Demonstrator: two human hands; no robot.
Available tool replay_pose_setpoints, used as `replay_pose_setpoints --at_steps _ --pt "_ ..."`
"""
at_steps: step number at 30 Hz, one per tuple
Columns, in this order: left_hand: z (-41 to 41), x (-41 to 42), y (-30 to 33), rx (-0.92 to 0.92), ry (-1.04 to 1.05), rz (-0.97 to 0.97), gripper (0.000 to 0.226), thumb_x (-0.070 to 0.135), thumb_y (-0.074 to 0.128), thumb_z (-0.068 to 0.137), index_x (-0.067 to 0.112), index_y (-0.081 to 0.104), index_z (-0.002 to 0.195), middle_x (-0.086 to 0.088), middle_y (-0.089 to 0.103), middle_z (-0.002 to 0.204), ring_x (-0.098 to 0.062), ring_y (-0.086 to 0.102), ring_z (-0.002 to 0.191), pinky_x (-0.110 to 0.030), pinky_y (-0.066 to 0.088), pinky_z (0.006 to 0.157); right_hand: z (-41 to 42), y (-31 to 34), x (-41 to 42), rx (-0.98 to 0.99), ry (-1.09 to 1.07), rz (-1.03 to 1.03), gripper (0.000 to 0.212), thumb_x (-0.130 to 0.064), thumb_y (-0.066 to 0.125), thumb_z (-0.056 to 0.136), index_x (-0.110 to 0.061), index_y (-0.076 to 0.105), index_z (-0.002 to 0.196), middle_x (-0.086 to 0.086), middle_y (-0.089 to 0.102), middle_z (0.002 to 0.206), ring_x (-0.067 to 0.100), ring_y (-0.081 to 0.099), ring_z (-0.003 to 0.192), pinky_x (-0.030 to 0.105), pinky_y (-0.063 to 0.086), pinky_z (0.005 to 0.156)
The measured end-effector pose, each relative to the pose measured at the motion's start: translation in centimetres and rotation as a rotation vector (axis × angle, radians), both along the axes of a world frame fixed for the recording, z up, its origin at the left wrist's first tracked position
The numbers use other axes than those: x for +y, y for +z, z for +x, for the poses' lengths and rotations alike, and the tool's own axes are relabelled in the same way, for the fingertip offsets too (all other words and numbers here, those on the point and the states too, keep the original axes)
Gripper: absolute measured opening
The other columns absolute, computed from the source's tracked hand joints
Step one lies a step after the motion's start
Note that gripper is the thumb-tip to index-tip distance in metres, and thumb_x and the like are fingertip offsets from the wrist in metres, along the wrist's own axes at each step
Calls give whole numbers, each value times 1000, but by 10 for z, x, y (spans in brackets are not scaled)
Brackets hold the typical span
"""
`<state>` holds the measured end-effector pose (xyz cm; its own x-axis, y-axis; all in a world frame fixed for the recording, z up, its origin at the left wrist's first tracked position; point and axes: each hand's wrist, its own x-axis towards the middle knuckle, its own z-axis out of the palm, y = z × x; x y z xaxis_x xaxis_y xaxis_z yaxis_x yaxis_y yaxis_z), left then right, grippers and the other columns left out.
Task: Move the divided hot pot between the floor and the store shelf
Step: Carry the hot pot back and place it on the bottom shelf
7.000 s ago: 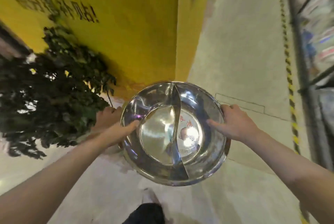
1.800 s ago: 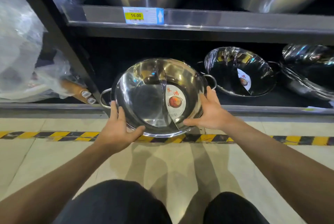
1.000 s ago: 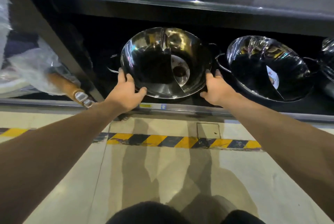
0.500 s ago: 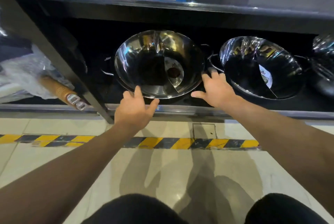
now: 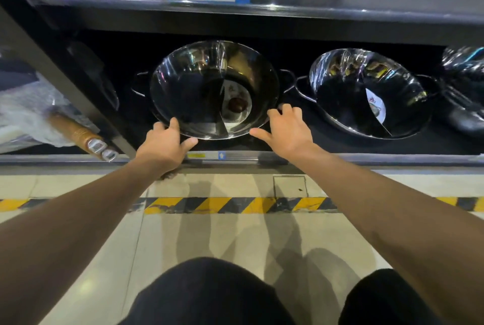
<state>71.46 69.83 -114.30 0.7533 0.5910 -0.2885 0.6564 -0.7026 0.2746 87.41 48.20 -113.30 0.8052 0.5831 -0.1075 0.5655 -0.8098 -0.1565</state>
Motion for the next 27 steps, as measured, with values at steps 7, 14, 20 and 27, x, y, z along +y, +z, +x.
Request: replay_pose_setpoints --at_steps 7,14,20,27 --pt "-3 -9 14 77 69 -38 78 54 47 94 27 6 155 -23 24 152 -46 41 129 -56 39 102 -4 17 -20 13 92 -80 89 -68 54 89 -12 30 153 17 41 143 37 43 126 45 49 88" --pt "22 -71 52 68 75 126 65 62 49 88 16 37 133 -23 38 131 -49 46 115 -55 44 89 43 57 -179 27 -263 -36 72 -66 53 91 -11 45 135 19 46 133 43 44 121 52 47 94" --pt "106 -161 46 -57 -381 64 60 56 48 91 28 36 143 -17 41 137 -41 45 121 -51 45 94 84 30 -260 187 -479 -113 83 -77 46 87 -24 32 149 24 43 141 46 38 129 53 36 104" --pt "126 -165 15 35 -506 407 58 48 50 89 7 48 130 -14 42 130 -36 44 114 -47 45 85 100 -6 -253 94 -478 -2 79 -70 49 90 -5 49 134 18 47 140 40 41 129 48 37 105"
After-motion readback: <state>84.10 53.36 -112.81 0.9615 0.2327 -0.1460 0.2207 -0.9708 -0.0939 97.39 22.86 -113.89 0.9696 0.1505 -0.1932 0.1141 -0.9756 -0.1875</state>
